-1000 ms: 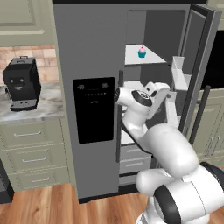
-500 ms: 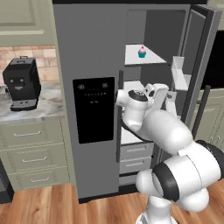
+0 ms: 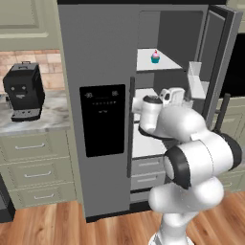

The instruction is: Take the cupcakes from the fridge and place them on the empty tray on the dining counter.

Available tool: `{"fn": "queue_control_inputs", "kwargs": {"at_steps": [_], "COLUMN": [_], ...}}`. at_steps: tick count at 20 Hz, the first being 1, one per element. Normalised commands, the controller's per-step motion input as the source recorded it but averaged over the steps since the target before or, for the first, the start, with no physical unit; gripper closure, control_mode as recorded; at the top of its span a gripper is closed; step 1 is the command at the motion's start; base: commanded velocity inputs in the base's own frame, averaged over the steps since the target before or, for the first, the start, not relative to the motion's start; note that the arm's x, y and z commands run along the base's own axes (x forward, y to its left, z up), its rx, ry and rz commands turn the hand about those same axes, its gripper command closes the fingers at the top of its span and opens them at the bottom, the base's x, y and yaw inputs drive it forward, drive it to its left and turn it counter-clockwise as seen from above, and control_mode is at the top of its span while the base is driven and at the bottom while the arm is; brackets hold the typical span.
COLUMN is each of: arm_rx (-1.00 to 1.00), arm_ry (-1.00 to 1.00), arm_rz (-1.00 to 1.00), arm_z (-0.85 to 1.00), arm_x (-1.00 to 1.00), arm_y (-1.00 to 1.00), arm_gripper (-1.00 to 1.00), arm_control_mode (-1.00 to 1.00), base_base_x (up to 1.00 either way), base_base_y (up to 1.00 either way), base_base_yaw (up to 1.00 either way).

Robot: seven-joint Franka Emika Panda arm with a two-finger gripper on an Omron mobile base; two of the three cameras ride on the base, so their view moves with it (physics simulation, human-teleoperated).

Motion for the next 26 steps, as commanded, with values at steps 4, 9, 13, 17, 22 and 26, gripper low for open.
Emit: {"fn": "queue_control_inputs", "kwargs": {"at_steps": [4, 9, 13, 17, 22, 26], "arm_rx": [-0.08, -0.07, -0.02, 0.0, 0.0, 0.01], "arm_ry": [0.22, 0.14, 0.1, 0.03, 0.02, -0.01], "arm_rz": [0.0, 0.0, -0.04, -0.1, -0.1, -0.07], "arm_z": [-0.02, -0.07, -0.1, -0.11, -0.09, -0.03], "arm_x": [0.54, 0.14, 0.0, -0.06, -0.08, -0.17], "arm_y": [-0.28, -0.66, -0.98, -1.0, -1.0, -0.94], "arm_gripper": [-1.0, -1.0, -1.0, -1.0, -1.0, -1.0], "arm_control_mode": [-1.0, -1.0, -1.0, -1.0, -1.0, -1.0], "base_base_x": [0.0, 0.0, 0.0, 0.0, 0.0, 0.0], "base_base_y": [0.0, 0.0, 0.0, 0.0, 0.0, 0.0], "base_base_yaw": [0.0, 0.0, 0.0, 0.0, 0.0, 0.0]}}
